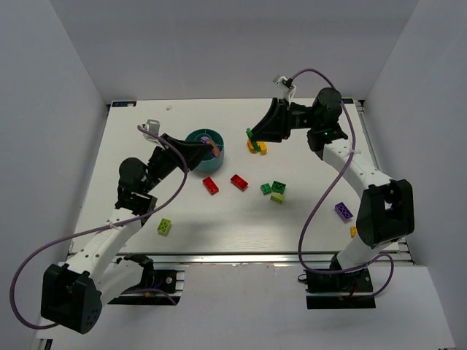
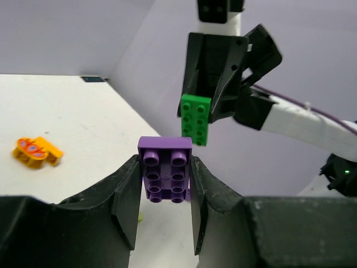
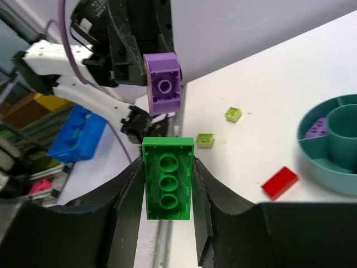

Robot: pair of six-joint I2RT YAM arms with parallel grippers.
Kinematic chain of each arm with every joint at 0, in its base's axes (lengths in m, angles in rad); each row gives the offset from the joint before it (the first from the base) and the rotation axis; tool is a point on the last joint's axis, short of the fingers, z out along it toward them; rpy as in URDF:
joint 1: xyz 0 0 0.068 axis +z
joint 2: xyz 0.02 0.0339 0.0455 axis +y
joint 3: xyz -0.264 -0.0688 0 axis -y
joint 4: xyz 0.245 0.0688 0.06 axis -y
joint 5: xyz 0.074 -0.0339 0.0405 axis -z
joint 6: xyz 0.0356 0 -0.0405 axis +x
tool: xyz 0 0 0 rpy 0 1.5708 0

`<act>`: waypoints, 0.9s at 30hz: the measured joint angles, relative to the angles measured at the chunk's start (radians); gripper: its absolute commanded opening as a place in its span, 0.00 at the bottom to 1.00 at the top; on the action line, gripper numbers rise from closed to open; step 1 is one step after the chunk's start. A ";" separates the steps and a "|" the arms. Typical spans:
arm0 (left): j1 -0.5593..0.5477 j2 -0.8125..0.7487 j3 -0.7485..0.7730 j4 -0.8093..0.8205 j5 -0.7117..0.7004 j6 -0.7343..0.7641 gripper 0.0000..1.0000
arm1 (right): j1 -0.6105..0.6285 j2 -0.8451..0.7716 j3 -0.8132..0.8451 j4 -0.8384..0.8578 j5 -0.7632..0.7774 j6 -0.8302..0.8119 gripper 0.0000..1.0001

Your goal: Sort the legos into containers by color

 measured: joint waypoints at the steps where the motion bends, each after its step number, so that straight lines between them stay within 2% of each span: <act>1: 0.017 -0.011 0.000 -0.025 0.003 0.011 0.00 | -0.005 0.000 0.015 -0.046 0.005 -0.039 0.00; 7: 0.064 -0.035 0.014 -0.229 -0.044 0.117 0.00 | 0.005 0.000 0.101 -0.410 0.079 -0.401 0.00; 13: 0.067 -0.017 0.034 -0.440 -0.280 0.278 0.00 | 0.013 0.000 0.119 -0.642 0.224 -0.694 0.00; 18: 0.069 0.076 0.037 -0.455 -0.419 0.374 0.00 | 0.013 -0.002 0.116 -0.703 0.309 -0.827 0.00; 27: 0.079 0.310 0.101 -0.404 -0.489 0.478 0.00 | 0.013 -0.017 0.108 -0.722 0.360 -0.908 0.00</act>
